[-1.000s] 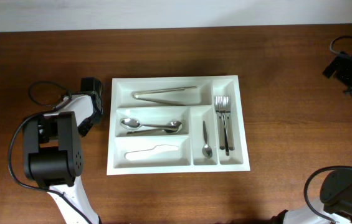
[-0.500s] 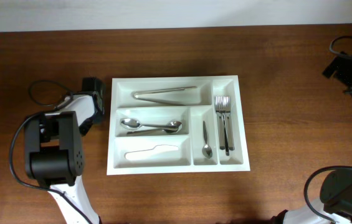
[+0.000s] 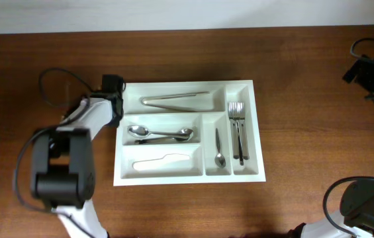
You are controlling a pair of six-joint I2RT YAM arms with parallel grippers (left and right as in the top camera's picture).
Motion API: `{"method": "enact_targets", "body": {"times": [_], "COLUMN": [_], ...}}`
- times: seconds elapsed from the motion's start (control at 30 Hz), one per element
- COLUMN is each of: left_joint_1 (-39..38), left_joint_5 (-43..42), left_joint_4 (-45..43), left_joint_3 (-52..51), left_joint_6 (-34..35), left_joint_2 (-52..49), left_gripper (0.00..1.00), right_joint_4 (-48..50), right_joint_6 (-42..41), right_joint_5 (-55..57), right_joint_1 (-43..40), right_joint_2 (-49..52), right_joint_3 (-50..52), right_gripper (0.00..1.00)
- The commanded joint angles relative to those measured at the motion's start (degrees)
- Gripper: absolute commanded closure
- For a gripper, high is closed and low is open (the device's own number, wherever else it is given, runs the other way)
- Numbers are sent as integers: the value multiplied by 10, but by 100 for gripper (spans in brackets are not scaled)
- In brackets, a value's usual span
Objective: Pack container
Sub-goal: 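Lift the teaspoon and carry it over the narrow middle compartment, then lower the teaspoon into the narrow middle compartment and open the left gripper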
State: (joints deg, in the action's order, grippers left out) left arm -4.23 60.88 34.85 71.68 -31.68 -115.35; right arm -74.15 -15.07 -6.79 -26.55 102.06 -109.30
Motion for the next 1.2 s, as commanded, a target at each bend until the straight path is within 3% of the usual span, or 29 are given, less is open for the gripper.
{"method": "enact_targets", "body": {"times": [0.0, 0.1, 0.33, 0.53, 0.7, 0.83, 1.17], "left_joint_1": [-6, -24, -122, -214, -245, -250, -250], "left_joint_5": [27, 2, -181, -449, -634, -813, -984], "left_joint_4": [-2, -1, 36, 61, 70, 71, -36], "left_joint_3": [28, 34, 35, 35, 34, 34, 34], "left_joint_6": [10, 10, 54, 177, 249, 259, 371], "left_joint_2": [127, 203, 384, 457, 446, 402, 274], "left_gripper": [98, 98, 98, 98, 98, 98, 98], "right_joint_4": [0, 0, 0, 0, 0, 0, 0], "right_joint_6": [-5, -4, -5, -4, -4, -5, -4], "right_joint_5": [-1, -1, -1, -1, -1, -1, -1], "right_joint_1": [-2, -2, -2, -2, -2, -2, -2], "right_joint_2": [-8, -8, -8, -8, -8, -8, -8], "right_joint_3": [-6, -6, -6, -6, -6, -6, -6], "right_gripper": [1, 1, 1, 1, 1, 1, 1]}}
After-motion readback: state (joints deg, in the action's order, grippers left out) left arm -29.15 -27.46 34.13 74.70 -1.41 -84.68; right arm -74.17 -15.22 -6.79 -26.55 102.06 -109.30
